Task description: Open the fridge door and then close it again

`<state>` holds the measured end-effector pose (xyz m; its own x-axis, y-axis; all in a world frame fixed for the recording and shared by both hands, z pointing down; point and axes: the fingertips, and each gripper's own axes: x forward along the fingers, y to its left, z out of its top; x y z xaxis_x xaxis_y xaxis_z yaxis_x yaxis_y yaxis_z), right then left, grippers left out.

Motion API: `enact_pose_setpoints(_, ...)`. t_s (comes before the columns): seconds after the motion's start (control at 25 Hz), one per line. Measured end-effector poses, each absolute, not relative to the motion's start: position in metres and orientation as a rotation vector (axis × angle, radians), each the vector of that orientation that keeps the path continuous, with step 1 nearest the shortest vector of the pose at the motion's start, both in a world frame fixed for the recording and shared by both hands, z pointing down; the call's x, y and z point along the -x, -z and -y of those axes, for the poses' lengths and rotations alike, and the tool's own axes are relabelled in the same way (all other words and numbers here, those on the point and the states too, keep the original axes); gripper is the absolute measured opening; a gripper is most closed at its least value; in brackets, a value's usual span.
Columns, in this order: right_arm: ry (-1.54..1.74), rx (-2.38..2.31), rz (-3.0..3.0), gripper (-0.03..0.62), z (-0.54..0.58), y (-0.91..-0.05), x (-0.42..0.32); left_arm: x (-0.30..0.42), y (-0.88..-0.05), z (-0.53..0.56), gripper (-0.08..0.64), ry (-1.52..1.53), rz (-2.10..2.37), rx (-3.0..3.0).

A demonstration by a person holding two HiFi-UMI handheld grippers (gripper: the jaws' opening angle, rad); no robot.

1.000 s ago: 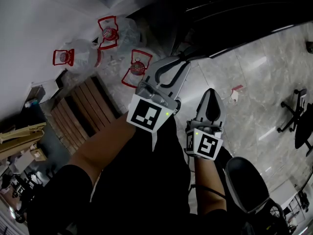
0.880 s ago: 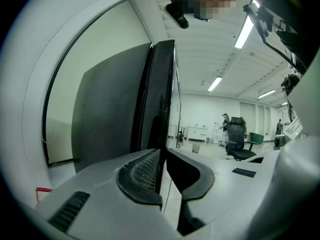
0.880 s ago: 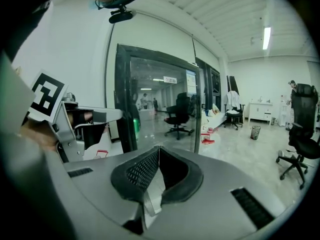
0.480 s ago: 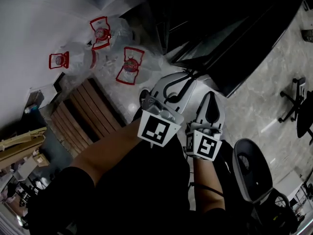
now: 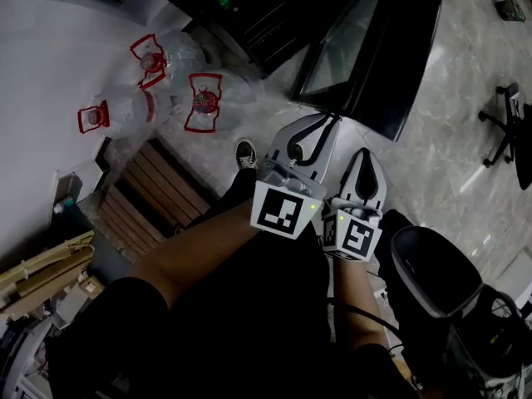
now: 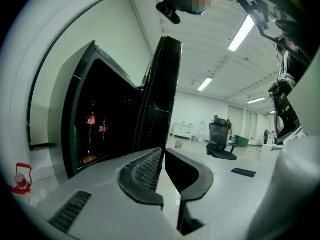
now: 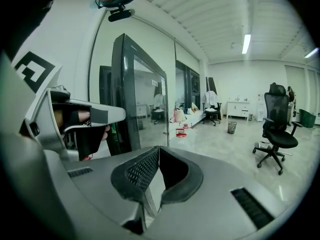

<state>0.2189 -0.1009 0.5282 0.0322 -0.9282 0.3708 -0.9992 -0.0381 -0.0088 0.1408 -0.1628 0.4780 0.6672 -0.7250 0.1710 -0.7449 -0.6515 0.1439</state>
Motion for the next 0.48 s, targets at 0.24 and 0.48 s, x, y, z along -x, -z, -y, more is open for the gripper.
enact_pose_setpoints(0.24,-0.380,-2.074,1.979,0.015,0.098,-0.519,-0.242,-0.163,-0.475,0.157,0.021,-0.175,1.258,-2.681)
enact_pose_setpoints(0.48,-0.376,-2.084,1.972,0.015,0.101,-0.519,-0.261,-0.163,-0.478,0.158,0.023,-0.176,1.282,-2.648)
